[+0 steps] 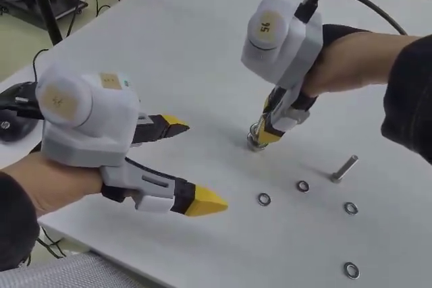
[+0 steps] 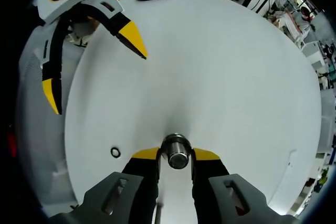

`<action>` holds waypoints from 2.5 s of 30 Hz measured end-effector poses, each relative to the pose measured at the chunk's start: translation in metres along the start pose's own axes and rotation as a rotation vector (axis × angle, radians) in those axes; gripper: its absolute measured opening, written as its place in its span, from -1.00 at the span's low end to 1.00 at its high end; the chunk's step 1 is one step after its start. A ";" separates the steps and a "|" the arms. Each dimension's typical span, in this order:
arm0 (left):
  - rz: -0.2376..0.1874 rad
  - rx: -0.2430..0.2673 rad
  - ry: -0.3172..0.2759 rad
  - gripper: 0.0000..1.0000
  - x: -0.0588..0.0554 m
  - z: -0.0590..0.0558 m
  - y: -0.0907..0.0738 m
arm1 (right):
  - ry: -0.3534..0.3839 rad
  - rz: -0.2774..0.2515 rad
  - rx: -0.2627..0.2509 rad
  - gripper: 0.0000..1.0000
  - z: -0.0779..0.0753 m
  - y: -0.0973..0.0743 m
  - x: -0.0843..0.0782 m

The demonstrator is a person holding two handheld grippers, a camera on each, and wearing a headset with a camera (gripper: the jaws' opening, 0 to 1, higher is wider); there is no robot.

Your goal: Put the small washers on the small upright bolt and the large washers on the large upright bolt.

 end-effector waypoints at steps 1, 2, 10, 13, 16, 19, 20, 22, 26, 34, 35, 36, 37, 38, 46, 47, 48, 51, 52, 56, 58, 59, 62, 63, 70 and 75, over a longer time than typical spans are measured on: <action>0.000 0.000 0.000 0.68 0.000 0.000 0.000 | 0.002 0.003 -0.003 -0.53 0.000 0.001 0.000; 0.000 0.000 -0.001 0.68 0.000 0.000 0.000 | 0.000 0.004 -0.001 -0.53 0.000 0.002 -0.001; 0.000 0.004 -0.005 0.68 -0.002 0.001 0.000 | 0.006 0.002 0.003 -0.53 0.001 0.009 -0.003; 0.001 0.002 -0.006 0.68 -0.002 0.001 0.001 | 0.007 -0.003 0.006 -0.53 0.000 0.011 -0.003; 0.002 0.002 -0.006 0.68 -0.001 0.001 0.001 | 0.013 -0.011 0.008 -0.53 -0.001 0.011 -0.004; 0.001 0.002 -0.006 0.68 -0.001 0.001 0.001 | 0.009 -0.007 0.008 -0.52 0.000 0.011 -0.004; 0.001 0.002 -0.005 0.68 -0.001 0.001 0.001 | 0.007 -0.006 0.007 -0.52 0.000 0.011 -0.004; 0.001 0.002 -0.006 0.68 0.000 0.001 0.001 | -0.001 -0.004 0.002 -0.51 -0.002 0.012 -0.004; 0.004 0.002 -0.005 0.68 -0.001 0.000 0.001 | -0.001 0.000 0.005 -0.50 -0.001 0.012 -0.005; 0.004 0.002 -0.003 0.68 0.000 0.000 0.001 | 0.009 -0.007 0.006 -0.46 -0.001 0.009 -0.011; 0.004 0.002 -0.002 0.68 0.000 0.000 0.001 | 0.011 -0.009 0.004 -0.46 -0.001 0.008 -0.012; 0.004 0.002 -0.002 0.68 0.000 0.000 0.001 | 0.015 -0.010 0.004 -0.46 -0.002 0.007 -0.013; 0.004 0.002 -0.002 0.68 0.000 0.000 0.001 | 0.017 -0.009 0.004 -0.46 -0.001 0.006 -0.014; 0.005 0.001 -0.002 0.68 -0.001 0.000 0.001 | 0.019 -0.007 0.003 -0.46 -0.001 0.006 -0.016; 0.010 -0.004 0.005 0.68 0.000 -0.001 0.002 | 0.038 -0.009 0.000 -0.45 -0.001 0.004 -0.025; 0.012 -0.005 0.005 0.68 0.000 -0.001 0.002 | 0.039 -0.009 0.001 -0.45 -0.001 0.004 -0.026; 0.013 -0.005 0.006 0.68 0.000 -0.001 0.002 | 0.043 -0.010 0.001 -0.45 -0.001 0.004 -0.028; 0.014 -0.007 0.008 0.68 0.001 -0.002 0.002 | 0.049 -0.009 0.000 -0.45 -0.001 0.003 -0.033; 0.014 -0.008 0.010 0.68 0.001 -0.002 0.002 | 0.052 -0.009 0.000 -0.45 0.000 0.003 -0.034; 0.018 -0.011 0.013 0.68 0.002 -0.002 0.002 | 0.065 -0.011 0.002 -0.45 0.004 0.003 -0.042; 0.019 -0.013 0.014 0.68 0.002 -0.003 0.002 | 0.071 -0.008 0.005 -0.45 0.007 0.004 -0.046; 0.020 -0.014 0.015 0.68 0.002 -0.003 0.002 | 0.072 -0.006 0.006 -0.45 0.008 0.004 -0.047; 0.020 -0.017 0.018 0.68 0.003 -0.003 0.003 | 0.081 -0.007 0.008 -0.45 0.010 0.004 -0.052; 0.020 -0.017 0.020 0.68 0.003 -0.004 0.003 | 0.084 -0.009 0.008 -0.45 0.012 0.004 -0.053; 0.019 -0.020 0.025 0.68 0.004 -0.004 0.002 | 0.102 -0.013 0.010 -0.45 0.025 0.003 -0.062; 0.020 -0.022 0.031 0.68 0.005 -0.005 0.002 | 0.109 -0.015 0.012 -0.46 0.032 0.005 -0.068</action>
Point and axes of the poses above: the centre of the closed fingertips' face, and the gripper's own axes: y roughly forward along the fingers, z roughly to its left, x roughly out of its top, the point moved 8 cm from there along -y, roughly backward along the fingers, and after that the axes turned 6 degrees about x, right-handed, at the moved point
